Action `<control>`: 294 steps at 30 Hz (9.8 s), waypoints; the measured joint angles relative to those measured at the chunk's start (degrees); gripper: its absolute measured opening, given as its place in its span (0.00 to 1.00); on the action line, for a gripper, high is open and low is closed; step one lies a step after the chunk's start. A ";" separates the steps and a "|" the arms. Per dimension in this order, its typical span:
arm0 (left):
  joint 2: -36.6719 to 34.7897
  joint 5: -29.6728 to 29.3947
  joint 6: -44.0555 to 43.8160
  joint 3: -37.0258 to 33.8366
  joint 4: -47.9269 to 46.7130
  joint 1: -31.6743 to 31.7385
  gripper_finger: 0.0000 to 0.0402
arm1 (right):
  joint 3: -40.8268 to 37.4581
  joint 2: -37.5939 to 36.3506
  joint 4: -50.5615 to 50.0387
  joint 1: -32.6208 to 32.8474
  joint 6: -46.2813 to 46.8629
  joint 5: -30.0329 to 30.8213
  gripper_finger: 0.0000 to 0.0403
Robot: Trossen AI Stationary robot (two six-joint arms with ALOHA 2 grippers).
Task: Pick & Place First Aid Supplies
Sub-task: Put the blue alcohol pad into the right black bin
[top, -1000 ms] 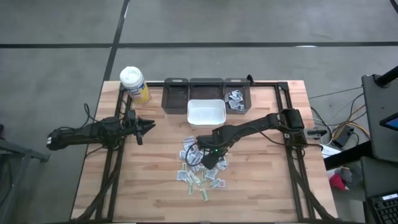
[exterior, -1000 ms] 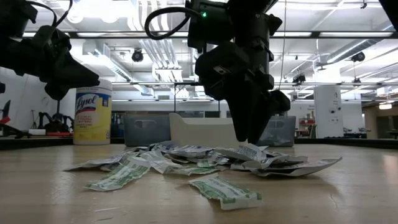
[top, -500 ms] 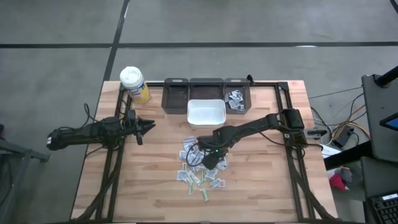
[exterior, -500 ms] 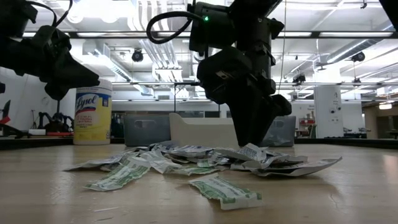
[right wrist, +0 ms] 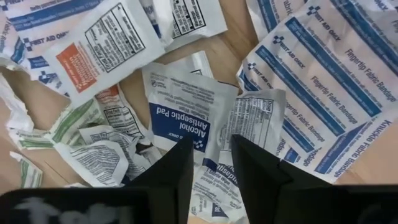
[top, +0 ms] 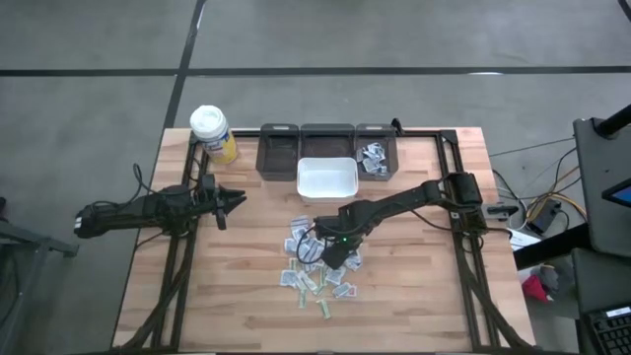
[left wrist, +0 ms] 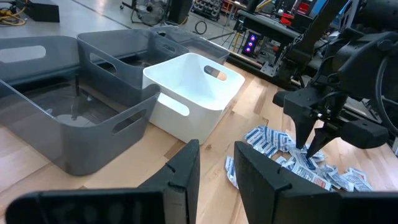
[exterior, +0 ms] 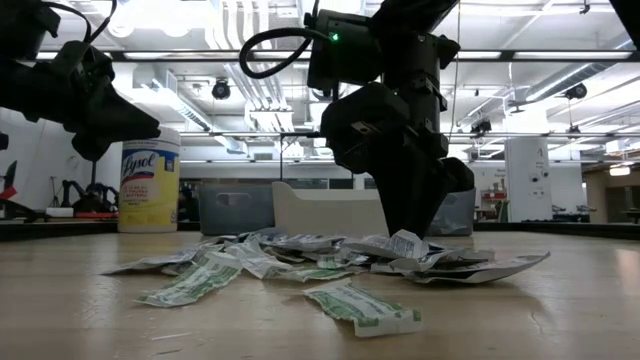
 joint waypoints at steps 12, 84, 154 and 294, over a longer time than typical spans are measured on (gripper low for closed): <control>0.00 -0.01 0.00 0.01 0.00 0.02 0.23 | 0.00 0.00 -0.47 0.02 0.26 0.22 0.06; -0.02 0.00 0.00 0.02 0.00 0.02 0.23 | 16.59 -9.78 -32.33 -35.32 -1.29 32.64 0.02; -0.02 0.00 0.00 0.02 0.00 0.00 0.23 | 13.56 -8.48 -35.21 -7.64 -1.27 13.03 0.28; -0.01 0.00 0.00 0.01 0.00 0.02 0.23 | -5.68 -2.21 3.82 -1.73 -6.44 3.74 0.41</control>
